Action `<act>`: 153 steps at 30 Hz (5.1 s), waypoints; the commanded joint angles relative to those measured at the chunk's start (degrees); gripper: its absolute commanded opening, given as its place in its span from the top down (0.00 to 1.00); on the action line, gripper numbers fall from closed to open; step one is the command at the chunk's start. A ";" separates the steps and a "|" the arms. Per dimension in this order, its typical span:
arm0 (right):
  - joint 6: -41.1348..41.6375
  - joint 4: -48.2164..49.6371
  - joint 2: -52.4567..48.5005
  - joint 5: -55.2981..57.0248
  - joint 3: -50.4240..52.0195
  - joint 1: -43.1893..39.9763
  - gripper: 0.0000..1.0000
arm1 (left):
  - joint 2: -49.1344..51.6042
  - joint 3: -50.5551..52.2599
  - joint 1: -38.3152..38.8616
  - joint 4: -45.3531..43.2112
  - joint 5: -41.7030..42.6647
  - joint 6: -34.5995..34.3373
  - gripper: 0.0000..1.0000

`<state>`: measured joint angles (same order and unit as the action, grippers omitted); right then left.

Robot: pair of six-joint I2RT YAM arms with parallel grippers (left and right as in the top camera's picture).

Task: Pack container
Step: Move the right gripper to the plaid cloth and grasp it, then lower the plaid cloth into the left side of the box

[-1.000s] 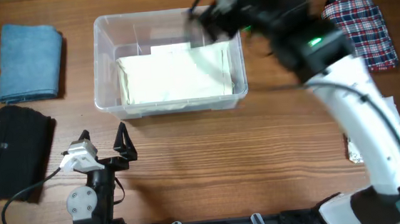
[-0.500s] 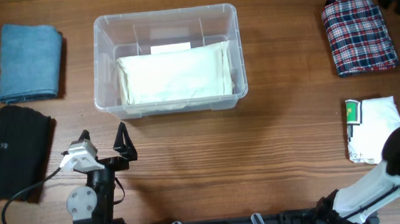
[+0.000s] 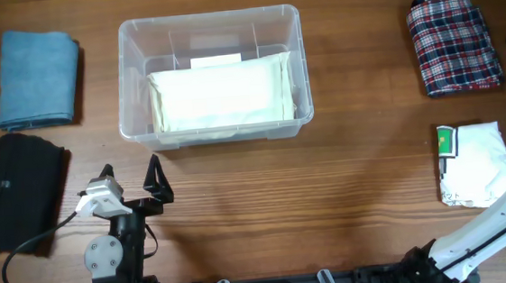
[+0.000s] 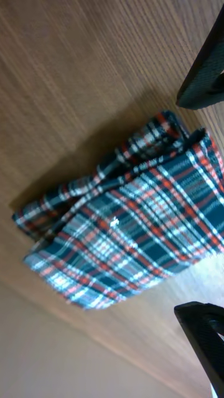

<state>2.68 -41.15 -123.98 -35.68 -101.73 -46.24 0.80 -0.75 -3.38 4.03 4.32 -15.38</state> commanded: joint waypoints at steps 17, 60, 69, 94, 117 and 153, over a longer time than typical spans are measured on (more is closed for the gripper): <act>-8.66 1.68 -9.11 2.69 0.13 0.15 0.02 | -0.42 0.44 0.28 0.04 -0.35 0.09 0.00; -4.09 -1.18 18.01 -8.52 1.25 25.03 0.96 | -0.42 0.44 0.28 0.04 -0.35 0.09 0.00; -3.50 -1.07 38.23 -3.10 1.25 43.36 0.96 | -0.42 0.44 0.28 0.04 -0.35 0.09 0.00; -6.32 24.41 13.86 20.63 1.25 85.55 0.96 | -0.42 0.44 0.28 0.04 -0.35 0.09 0.00; 5.01 33.33 0.63 33.35 1.25 92.96 0.96 | -0.42 0.44 0.28 0.04 -0.35 0.09 0.00; 10.01 5.18 9.25 32.52 1.25 78.75 0.76 | -0.42 0.44 0.28 0.04 -0.35 0.09 0.00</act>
<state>10.52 -33.61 -114.41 0.51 -100.07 33.32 0.80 -0.75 -3.38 4.03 4.32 -15.38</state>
